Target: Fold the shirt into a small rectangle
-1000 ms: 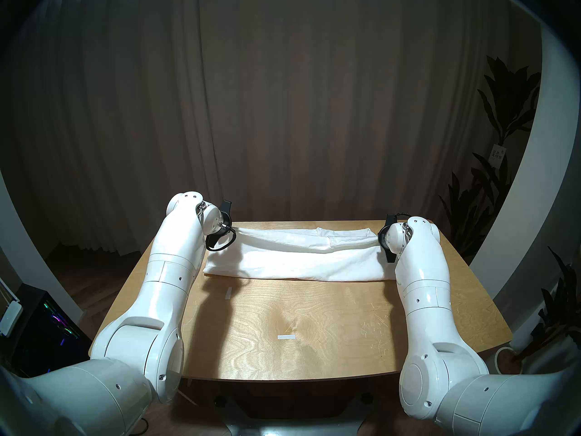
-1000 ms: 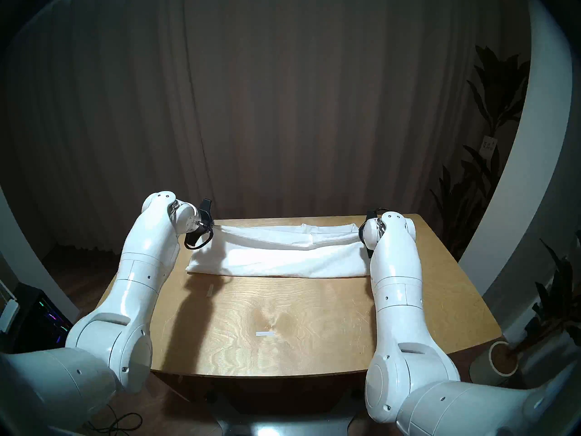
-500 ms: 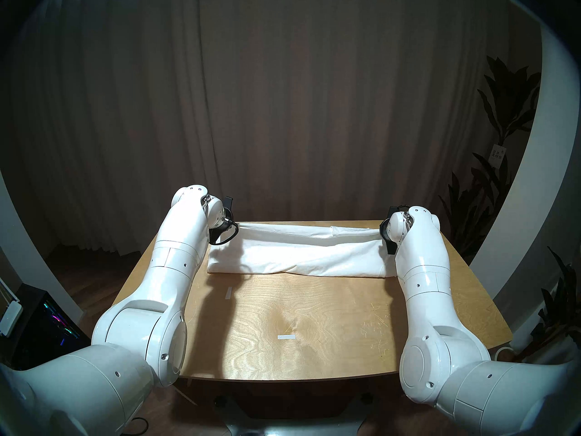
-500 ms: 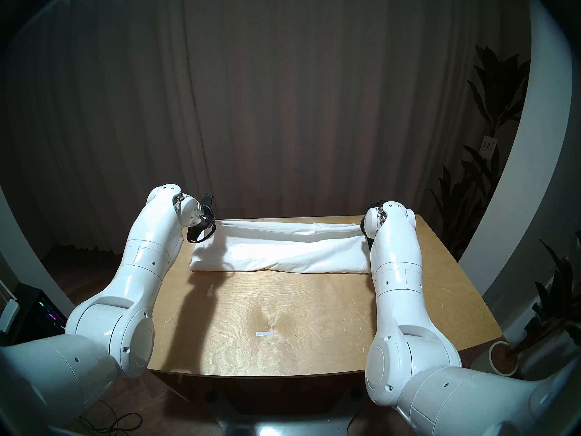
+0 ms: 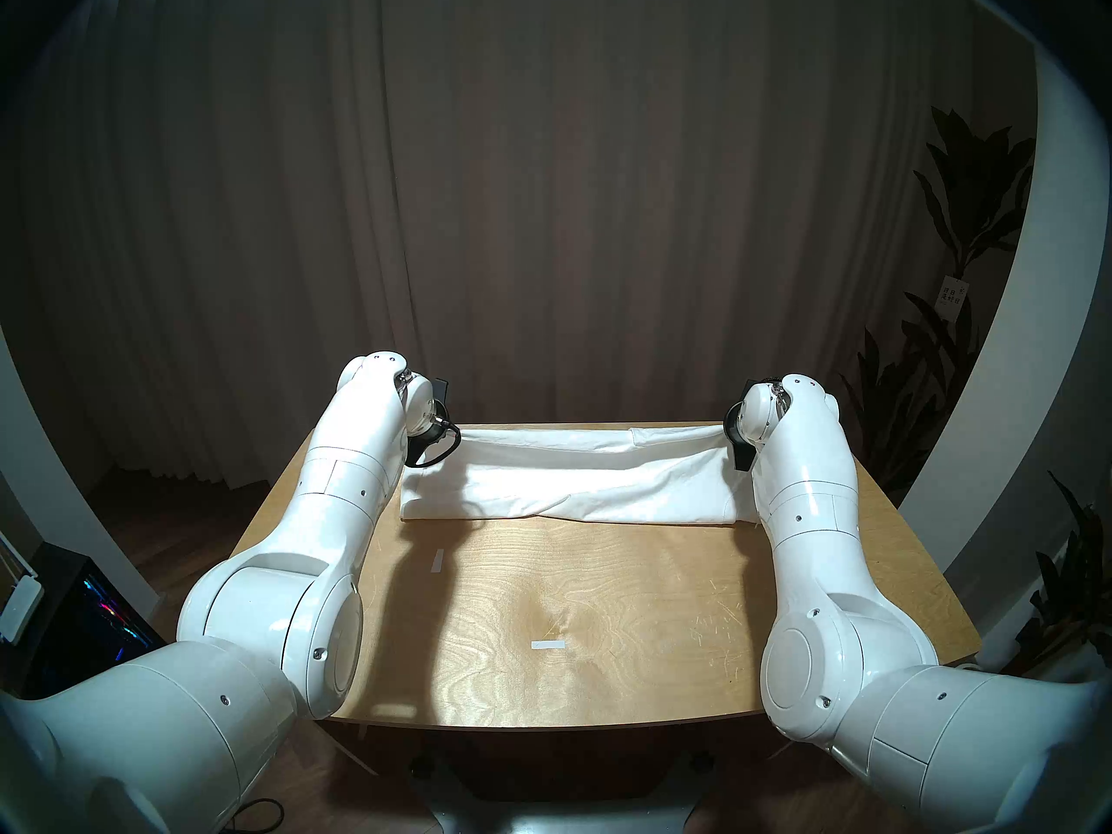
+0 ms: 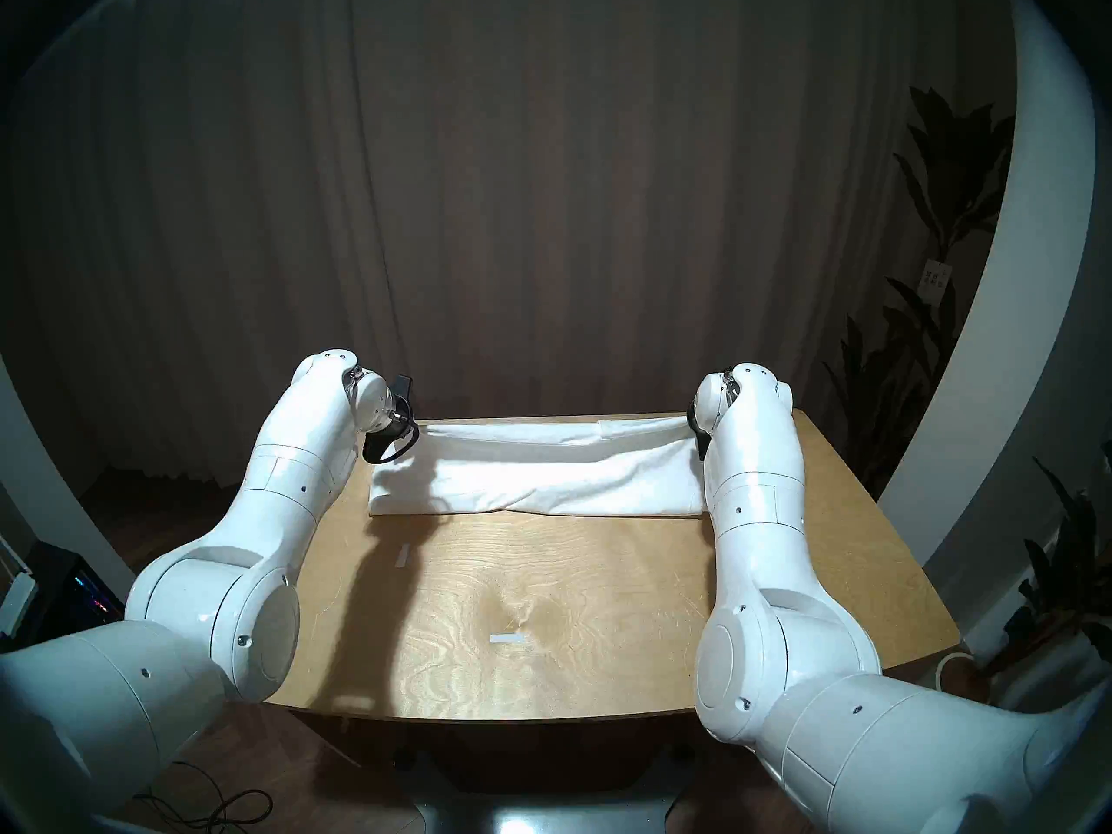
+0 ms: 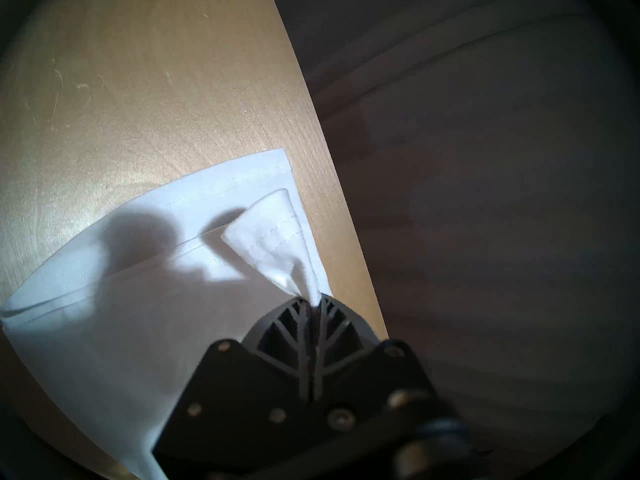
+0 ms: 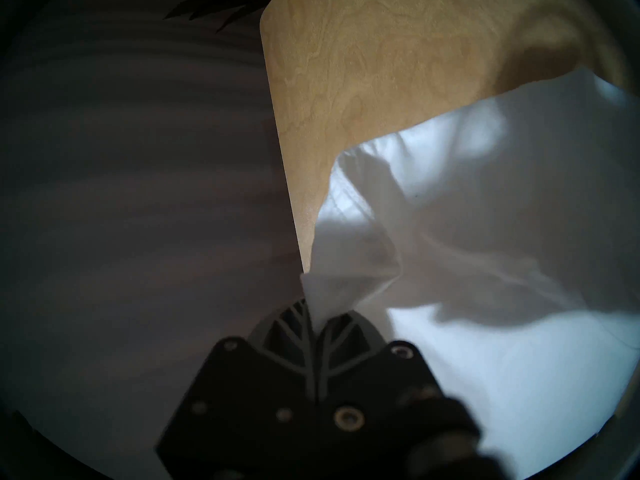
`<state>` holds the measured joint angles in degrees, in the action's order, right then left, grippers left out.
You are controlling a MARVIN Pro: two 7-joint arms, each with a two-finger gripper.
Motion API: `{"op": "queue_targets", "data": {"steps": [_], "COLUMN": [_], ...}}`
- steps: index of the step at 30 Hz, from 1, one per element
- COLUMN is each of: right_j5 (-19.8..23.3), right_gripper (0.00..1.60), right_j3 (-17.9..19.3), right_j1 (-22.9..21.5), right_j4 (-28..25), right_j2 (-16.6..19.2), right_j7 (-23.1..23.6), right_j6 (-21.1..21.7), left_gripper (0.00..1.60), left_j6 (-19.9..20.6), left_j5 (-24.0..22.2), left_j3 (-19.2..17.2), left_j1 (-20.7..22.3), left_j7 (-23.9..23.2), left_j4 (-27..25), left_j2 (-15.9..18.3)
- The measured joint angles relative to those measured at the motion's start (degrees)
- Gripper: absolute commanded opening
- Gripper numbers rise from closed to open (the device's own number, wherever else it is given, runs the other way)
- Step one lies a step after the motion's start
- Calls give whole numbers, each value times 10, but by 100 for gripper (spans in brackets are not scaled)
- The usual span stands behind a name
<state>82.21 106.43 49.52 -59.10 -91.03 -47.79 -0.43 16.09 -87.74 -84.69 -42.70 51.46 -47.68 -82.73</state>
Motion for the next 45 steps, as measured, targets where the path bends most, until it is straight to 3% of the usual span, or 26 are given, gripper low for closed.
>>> {"op": "queue_targets", "data": {"steps": [8, 10, 12, 13, 14, 15, 16, 17, 18, 19, 20, 22, 23, 24, 25, 26, 27, 28, 29, 30, 31, 33, 34, 35, 45], "right_j5": [8, 9, 11, 12, 13, 13, 14, 15, 16, 17, 17, 19, 20, 21, 22, 22, 23, 24, 26, 26, 28, 30, 31, 32, 44], "right_gripper": [0, 0, 0, 0, 0, 0, 0, 4, 19, 22, 8, 28, 51, 56, 67, 79, 154, 160, 160, 160, 160, 160, 160, 160, 160], "right_j3": [8, 9, 11, 12, 13, 14, 15, 16, 17, 18, 19, 21, 22, 23, 24, 25, 26, 28, 29, 30, 31, 34, 35, 36, 49], "right_j1": [-16, -18, -22, -23, -24, -25, -27, -28, -30, -31, -32, -34, -36, -37, -38, -40, -41, -43, -45, -46, -48, -51, -53, -55, -78], "right_j4": [28, 33, 40, 43, 46, 49, 53, 55, 58, 60, 63, 68, 72, 73, 75, 77, 79, 81, 82, 83, 85, 87, 88, 89, 99], "right_j2": [-5, -6, -7, -8, -8, -8, -9, -9, -9, -10, -10, -10, -11, -11, -11, -11, -11, -12, -12, -12, -12, -12, -12, -12, -11], "right_j7": [0, 0, 0, 0, 0, 0, 0, 0, 1, 1, 1, 1, 1, 1, 1, 2, 2, 2, 2, 3, 3, 4, 4, 4, 11], "right_j6": [-15, -17, -21, -22, -24, -25, -27, -28, -30, -31, -33, -35, -37, -38, -40, -41, -42, -44, -45, -46, -48, -50, -51, -52, -63], "left_gripper": [2, 9, 35, 65, 79, 103, 112, 140, 151, 147, 146, 142, 137, 137, 120, 112, 110, 115, 115, 102, 105, 130, 155, 160, 160], "left_j6": [-7, -8, -10, -10, -11, -12, -13, -13, -14, -15, -16, -17, -18, -19, -20, -21, -22, -23, -24, -24, -25, -27, -28, -29, -36], "left_j5": [7, 8, 10, 10, 11, 12, 13, 14, 15, 15, 16, 18, 19, 20, 20, 21, 22, 23, 24, 25, 26, 28, 28, 29, 37], "left_j3": [3, 4, 6, 6, 7, 7, 9, 9, 10, 11, 11, 13, 14, 14, 15, 16, 17, 18, 18, 19, 20, 21, 21, 22, 30], "left_j1": [17, 21, 25, 27, 29, 31, 34, 35, 38, 39, 41, 45, 48, 49, 51, 53, 55, 57, 60, 61, 64, 68, 70, 72, 89], "left_j7": [-4, -5, -6, -6, -7, -7, -8, -8, -9, -9, -9, -10, -11, -11, -12, -13, -13, -14, -15, -15, -16, -18, -18, -20, -35], "left_j4": [31, 36, 44, 46, 49, 52, 56, 58, 61, 63, 65, 70, 73, 75, 77, 78, 81, 83, 85, 86, 88, 90, 91, 93, 106], "left_j2": [1, 1, 0, 0, 0, 0, -1, -1, -1, -1, -1, -2, -3, -3, -3, -4, -4, -5, -5, -6, -6, -7, -7, -7, -12]}}
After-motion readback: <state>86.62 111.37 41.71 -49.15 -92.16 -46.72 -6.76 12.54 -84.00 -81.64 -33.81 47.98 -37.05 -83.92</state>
